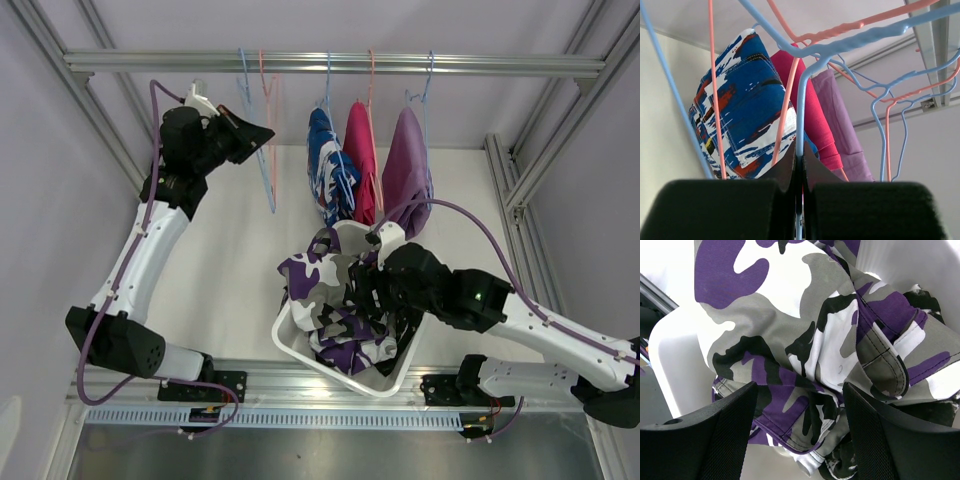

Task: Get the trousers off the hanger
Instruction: Place the hanger at the clothesline.

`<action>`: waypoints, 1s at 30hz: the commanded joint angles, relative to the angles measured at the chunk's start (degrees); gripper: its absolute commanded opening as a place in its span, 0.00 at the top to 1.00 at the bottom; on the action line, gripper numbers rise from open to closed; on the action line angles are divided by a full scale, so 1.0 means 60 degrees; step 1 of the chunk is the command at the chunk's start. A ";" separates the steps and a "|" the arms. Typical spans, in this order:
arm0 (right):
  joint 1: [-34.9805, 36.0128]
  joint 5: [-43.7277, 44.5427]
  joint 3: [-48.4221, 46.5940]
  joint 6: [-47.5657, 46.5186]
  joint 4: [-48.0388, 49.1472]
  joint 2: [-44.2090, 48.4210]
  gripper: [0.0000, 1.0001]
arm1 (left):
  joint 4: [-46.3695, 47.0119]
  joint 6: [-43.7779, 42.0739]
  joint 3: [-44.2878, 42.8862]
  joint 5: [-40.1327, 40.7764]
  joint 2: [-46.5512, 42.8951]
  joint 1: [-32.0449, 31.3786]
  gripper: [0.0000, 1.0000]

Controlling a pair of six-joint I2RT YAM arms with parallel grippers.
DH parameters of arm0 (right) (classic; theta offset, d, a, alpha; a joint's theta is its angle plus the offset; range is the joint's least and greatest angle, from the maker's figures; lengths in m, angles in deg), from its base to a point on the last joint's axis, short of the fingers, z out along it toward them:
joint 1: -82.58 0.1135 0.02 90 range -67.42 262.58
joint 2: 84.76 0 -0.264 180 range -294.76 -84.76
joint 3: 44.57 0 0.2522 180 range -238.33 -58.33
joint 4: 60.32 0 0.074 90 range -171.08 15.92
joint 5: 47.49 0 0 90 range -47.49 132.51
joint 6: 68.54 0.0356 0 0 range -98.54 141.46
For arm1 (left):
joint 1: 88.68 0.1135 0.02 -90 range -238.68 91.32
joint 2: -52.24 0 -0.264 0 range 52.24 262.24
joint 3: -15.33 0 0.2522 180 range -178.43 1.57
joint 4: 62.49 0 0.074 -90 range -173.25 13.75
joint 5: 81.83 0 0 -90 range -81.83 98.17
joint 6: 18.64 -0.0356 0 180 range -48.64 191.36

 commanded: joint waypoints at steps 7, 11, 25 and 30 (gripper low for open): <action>-0.0038 -0.0115 0.0053 -0.0173 0.0424 -0.0042 0.26 | 0.0238 -0.0321 -0.1167 0.0016 -0.0063 -0.0240 0.99; -0.0038 -0.0130 0.0126 -0.0187 0.0468 -0.0100 0.26 | -0.0055 -0.0394 -0.1724 -0.0057 0.0040 -0.0240 1.00; -0.0067 -0.0262 0.0140 -0.0304 0.0658 -0.0115 0.26 | -0.1198 -0.0922 -0.2589 -0.0145 0.0508 -0.0269 1.00; -0.0067 -0.0306 0.0228 -0.0348 0.0746 -0.0173 0.26 | -0.1622 -0.1097 -0.3219 -0.0350 0.1064 -0.0254 1.00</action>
